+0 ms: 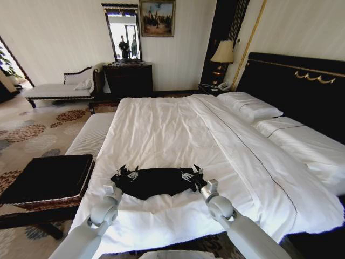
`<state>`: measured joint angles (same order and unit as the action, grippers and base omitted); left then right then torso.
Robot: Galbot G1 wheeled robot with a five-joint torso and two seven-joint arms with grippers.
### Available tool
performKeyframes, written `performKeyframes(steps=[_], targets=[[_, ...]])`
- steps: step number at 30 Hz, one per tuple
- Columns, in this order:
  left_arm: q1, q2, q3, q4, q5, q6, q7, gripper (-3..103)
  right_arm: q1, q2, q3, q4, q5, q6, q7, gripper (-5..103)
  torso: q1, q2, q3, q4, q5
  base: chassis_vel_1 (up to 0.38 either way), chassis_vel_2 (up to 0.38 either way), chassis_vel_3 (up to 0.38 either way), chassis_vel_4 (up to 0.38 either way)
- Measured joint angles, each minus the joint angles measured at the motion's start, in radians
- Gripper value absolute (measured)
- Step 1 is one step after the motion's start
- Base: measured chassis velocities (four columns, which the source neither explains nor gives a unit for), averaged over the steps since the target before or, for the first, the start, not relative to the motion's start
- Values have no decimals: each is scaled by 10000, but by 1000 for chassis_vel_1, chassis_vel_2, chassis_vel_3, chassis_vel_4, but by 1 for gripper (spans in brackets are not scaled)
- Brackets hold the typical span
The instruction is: Fold the clothes on the bed and place them into the basket.
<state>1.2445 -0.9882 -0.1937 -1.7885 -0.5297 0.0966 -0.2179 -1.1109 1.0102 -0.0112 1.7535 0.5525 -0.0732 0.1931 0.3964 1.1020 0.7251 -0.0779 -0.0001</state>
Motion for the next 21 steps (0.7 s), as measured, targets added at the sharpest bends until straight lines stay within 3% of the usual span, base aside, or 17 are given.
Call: performKeyframes(steps=[6, 14, 21], targets=[[804, -90, -1, 496, 580, -342, 286, 100, -396, 173, -150, -665, -515, 271, -174, 100, -2, 0, -2, 3, 0, 0, 0, 0, 0], [1625, -312, -856, 401, 953, -905, 399, 100, -1275, 28, 478, -242, -645, 446, -32, 100, -4, 1, -2, 1, 0, 0, 0, 0, 0], [1983, -727, -1880, -742, 987, -1460, -8, 100, -1889, 313, 1464, 713, 604, 180, 414, 100, -4, 2, -4, 0, 2, 0, 0, 0, 0]])
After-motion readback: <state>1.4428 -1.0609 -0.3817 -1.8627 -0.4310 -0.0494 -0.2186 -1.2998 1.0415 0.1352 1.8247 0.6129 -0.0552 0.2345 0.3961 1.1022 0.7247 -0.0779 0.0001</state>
